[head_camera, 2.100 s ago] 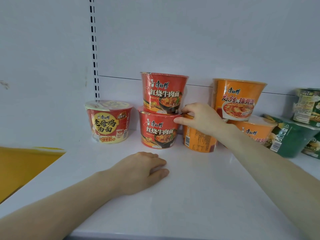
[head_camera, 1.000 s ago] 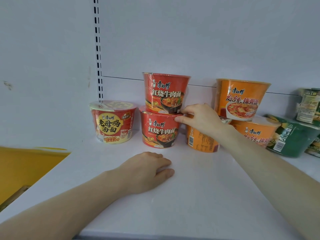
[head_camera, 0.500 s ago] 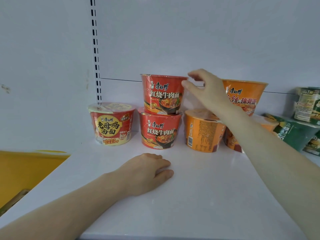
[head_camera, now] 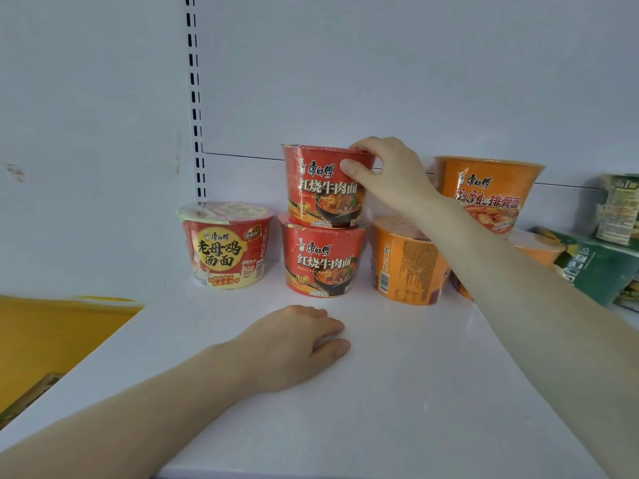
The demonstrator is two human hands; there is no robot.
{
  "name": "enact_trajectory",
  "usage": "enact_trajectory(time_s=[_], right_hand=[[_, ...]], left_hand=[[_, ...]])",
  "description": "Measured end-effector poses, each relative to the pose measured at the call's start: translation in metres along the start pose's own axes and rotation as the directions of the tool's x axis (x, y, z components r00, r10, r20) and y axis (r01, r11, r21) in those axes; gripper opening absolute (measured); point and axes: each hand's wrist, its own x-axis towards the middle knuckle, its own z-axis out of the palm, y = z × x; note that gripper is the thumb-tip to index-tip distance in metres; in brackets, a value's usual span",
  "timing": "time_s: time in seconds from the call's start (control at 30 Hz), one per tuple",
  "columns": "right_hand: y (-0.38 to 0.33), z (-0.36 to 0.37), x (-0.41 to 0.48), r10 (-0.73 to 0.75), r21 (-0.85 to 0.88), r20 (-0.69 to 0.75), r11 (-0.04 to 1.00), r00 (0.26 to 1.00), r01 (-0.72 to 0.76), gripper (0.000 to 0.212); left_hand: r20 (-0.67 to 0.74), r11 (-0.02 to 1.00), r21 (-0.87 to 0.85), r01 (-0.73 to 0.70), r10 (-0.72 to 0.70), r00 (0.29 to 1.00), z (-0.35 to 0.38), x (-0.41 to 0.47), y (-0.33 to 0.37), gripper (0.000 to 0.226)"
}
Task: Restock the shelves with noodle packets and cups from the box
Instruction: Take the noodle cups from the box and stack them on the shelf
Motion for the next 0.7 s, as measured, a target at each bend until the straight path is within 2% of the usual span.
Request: enact_trajectory(time_s=[0.23, 0.37, 0.43, 0.5, 0.57, 0.63, 0.7], right_hand=[[-0.002, 0.000, 0.000, 0.015, 0.005, 0.007, 1.000, 1.000, -0.015, 0.041], [-0.003, -0.002, -0.005, 0.034, 0.025, 0.034, 0.999, 0.999, -0.035, 0.054], [-0.005, -0.005, -0.011, 0.055, 0.047, -0.021, 0.997, 0.998, -0.054, 0.055], [-0.002, -0.011, -0.019, 0.064, 0.039, -0.109, 0.997, 0.992, -0.060, 0.049], [0.004, -0.018, -0.027, 0.073, 0.022, -0.152, 0.997, 0.986, -0.070, 0.040], [0.010, -0.027, -0.037, 0.075, 0.005, -0.163, 0.997, 0.984, -0.075, 0.034], [0.014, -0.035, -0.050, 0.078, -0.032, -0.182, 0.996, 0.980, -0.086, 0.029]], left_hand=[[0.019, 1.000, 0.019, -0.004, 0.003, 1.000, 0.000, 0.001, 0.002, 0.045], [0.020, 0.999, 0.046, -0.017, 0.016, 1.000, 0.000, 0.000, 0.001, 0.054], [0.022, 0.999, 0.050, -0.016, 0.015, 1.000, 0.000, 0.000, 0.001, 0.054], [0.022, 0.999, 0.050, -0.006, 0.005, 1.000, 0.000, 0.001, 0.001, 0.046], [0.026, 0.997, 0.077, 0.017, -0.019, 0.999, 0.001, 0.001, 0.001, 0.047], [0.007, 0.988, 0.152, 0.019, -0.020, 1.000, 0.002, 0.001, 0.000, 0.060], [-0.064, 0.972, 0.233, -0.035, 0.051, 0.997, 0.002, 0.000, 0.000, 0.076]])
